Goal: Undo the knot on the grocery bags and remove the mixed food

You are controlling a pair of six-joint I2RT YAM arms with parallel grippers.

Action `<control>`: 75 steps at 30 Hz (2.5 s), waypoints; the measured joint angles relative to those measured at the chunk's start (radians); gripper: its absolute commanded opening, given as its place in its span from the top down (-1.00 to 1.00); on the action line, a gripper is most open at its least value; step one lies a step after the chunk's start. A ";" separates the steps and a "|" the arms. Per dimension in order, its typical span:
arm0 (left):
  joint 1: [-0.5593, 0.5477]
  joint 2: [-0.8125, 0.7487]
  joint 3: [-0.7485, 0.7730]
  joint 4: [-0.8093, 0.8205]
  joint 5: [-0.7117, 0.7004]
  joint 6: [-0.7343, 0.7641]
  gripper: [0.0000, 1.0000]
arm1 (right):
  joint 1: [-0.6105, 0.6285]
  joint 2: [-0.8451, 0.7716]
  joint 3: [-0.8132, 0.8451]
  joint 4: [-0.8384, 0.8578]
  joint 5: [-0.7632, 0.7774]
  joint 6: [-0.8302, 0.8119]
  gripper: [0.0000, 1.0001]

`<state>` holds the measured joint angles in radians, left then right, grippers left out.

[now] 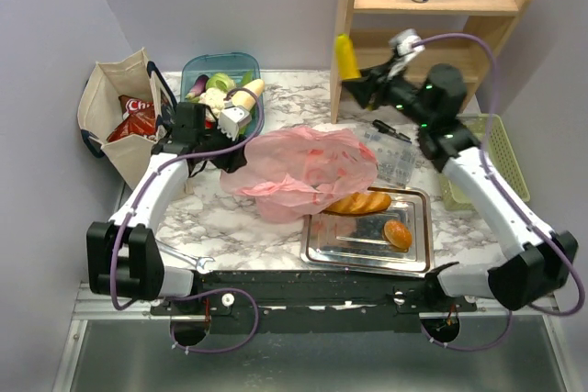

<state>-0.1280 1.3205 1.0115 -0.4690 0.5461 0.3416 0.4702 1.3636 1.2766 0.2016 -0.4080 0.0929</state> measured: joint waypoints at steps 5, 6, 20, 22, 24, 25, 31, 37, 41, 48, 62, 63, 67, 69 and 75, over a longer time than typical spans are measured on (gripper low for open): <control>-0.007 0.074 0.090 -0.070 -0.020 0.006 0.92 | -0.357 -0.124 0.002 -0.343 0.002 -0.129 0.99; -0.008 0.075 0.105 -0.077 -0.021 0.007 1.00 | -0.440 -0.129 0.004 -0.406 -0.001 -0.151 0.99; 0.041 0.003 0.155 -0.117 -0.085 -0.113 1.00 | -1.018 0.050 -0.043 -0.754 0.171 -0.365 0.99; 0.060 -0.019 0.159 -0.117 -0.084 -0.150 1.00 | -1.022 0.096 -0.060 -0.756 0.205 -0.381 0.95; 0.064 -0.045 0.160 -0.113 -0.078 -0.175 1.00 | -1.022 0.134 -0.074 -0.756 0.227 -0.389 0.84; 0.058 -0.058 0.160 -0.108 -0.075 -0.182 1.00 | -1.022 0.151 -0.080 -0.756 0.236 -0.391 0.69; -0.007 -0.050 0.285 -0.094 -0.074 -0.145 1.00 | -1.021 0.226 -0.085 -0.756 0.270 -0.400 -0.50; -0.061 0.039 0.516 -0.043 -0.098 -0.071 1.00 | -1.021 0.236 -0.083 -0.766 0.278 -0.397 -1.00; -0.084 0.155 0.713 0.018 -0.112 -0.046 1.00 | -1.021 0.213 -0.072 -0.774 0.266 -0.391 -1.00; -0.105 0.548 1.183 0.140 -0.146 -0.109 1.00 | -1.021 0.146 -0.047 -0.785 0.227 -0.378 -1.00; -0.212 0.841 1.203 0.225 -0.077 -0.125 -0.85 | -1.022 -0.005 0.028 -0.893 0.003 -0.359 -1.00; -0.211 0.811 1.153 0.220 -0.073 -0.129 -0.96 | -1.021 -0.012 0.030 -0.903 -0.023 -0.364 -1.00; -0.177 0.657 1.004 0.162 -0.072 -0.134 -0.97 | -1.021 -0.040 0.031 -0.949 -0.139 -0.390 -1.00; -0.157 0.568 0.983 0.106 -0.087 -0.137 -0.97 | -1.021 -0.051 0.030 -0.962 -0.184 -0.401 -1.00; -0.041 0.271 0.934 -0.039 -0.124 -0.198 -0.97 | -1.021 -0.064 0.007 -0.963 -0.272 -0.418 -0.94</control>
<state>-0.1692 1.5917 1.9457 -0.5083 0.4217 0.1436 -0.5510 1.2995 1.2839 -0.7616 -0.6800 -0.3248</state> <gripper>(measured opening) 0.983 0.985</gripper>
